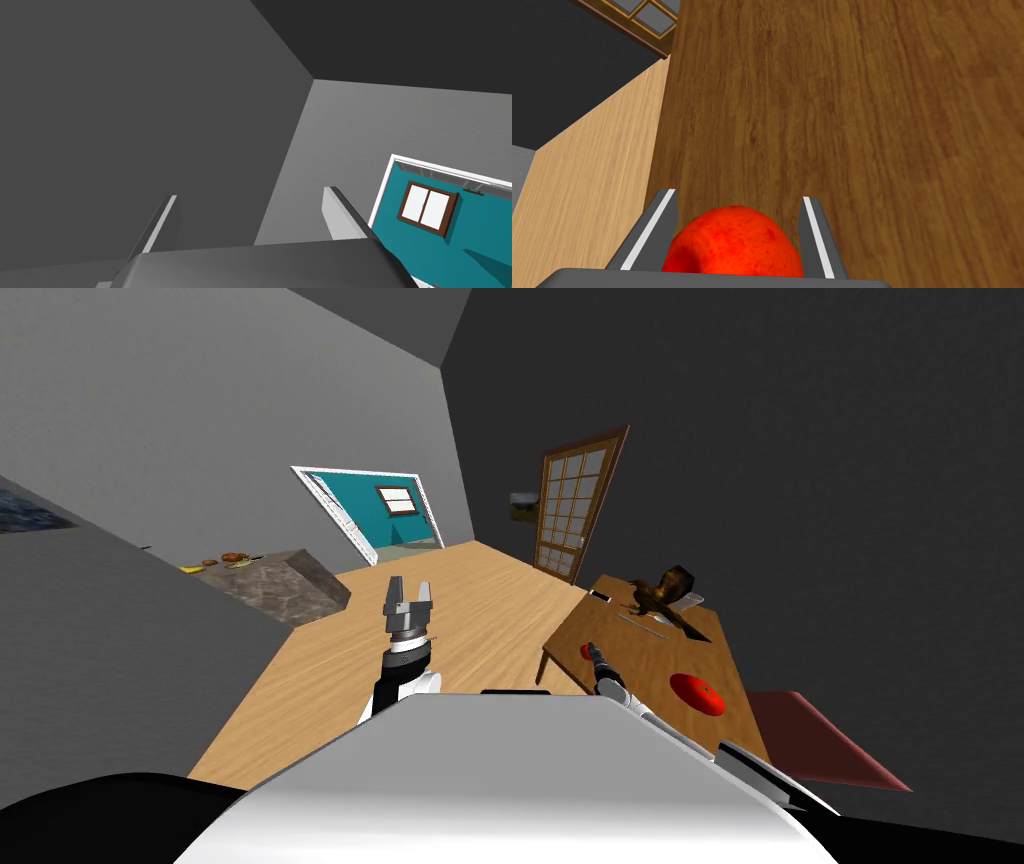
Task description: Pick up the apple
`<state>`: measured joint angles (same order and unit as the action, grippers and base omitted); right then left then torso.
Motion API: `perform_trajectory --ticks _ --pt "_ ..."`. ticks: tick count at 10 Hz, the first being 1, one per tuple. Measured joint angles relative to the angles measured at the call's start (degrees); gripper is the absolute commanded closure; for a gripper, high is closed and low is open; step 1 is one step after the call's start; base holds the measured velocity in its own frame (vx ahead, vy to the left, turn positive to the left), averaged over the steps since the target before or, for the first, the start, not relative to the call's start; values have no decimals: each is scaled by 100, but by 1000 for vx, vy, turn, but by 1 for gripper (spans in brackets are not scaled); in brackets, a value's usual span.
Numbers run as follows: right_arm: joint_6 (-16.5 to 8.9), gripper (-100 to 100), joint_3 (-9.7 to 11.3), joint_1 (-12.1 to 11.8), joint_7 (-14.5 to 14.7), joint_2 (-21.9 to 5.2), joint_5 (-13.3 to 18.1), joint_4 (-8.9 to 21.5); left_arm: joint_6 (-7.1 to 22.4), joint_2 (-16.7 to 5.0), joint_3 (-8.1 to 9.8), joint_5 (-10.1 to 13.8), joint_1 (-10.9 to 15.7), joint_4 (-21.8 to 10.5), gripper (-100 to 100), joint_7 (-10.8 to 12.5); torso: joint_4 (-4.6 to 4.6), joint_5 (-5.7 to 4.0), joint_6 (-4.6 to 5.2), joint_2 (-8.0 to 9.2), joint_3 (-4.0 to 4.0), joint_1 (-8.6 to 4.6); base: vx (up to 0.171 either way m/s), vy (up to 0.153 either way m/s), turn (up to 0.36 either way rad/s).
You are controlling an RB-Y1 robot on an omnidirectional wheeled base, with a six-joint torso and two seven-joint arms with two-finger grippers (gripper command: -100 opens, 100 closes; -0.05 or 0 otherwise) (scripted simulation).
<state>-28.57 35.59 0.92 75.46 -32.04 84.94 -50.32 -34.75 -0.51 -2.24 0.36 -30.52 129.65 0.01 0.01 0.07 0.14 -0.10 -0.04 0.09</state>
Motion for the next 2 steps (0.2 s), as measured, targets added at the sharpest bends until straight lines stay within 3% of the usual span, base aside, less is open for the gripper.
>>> perform_trajectory --ticks 1,2 --pt "84 100 47 165 -20 54 121 152 0 0 0 0 1 0 0 0 -1 -3 -7 -2 -2 0 1 9 -23" --pt "95 0 55 183 -44 61 137 178 0 0 -1 0 1 0 0 0 -1 -3 -7 -1 -1 -3 0 0 0"
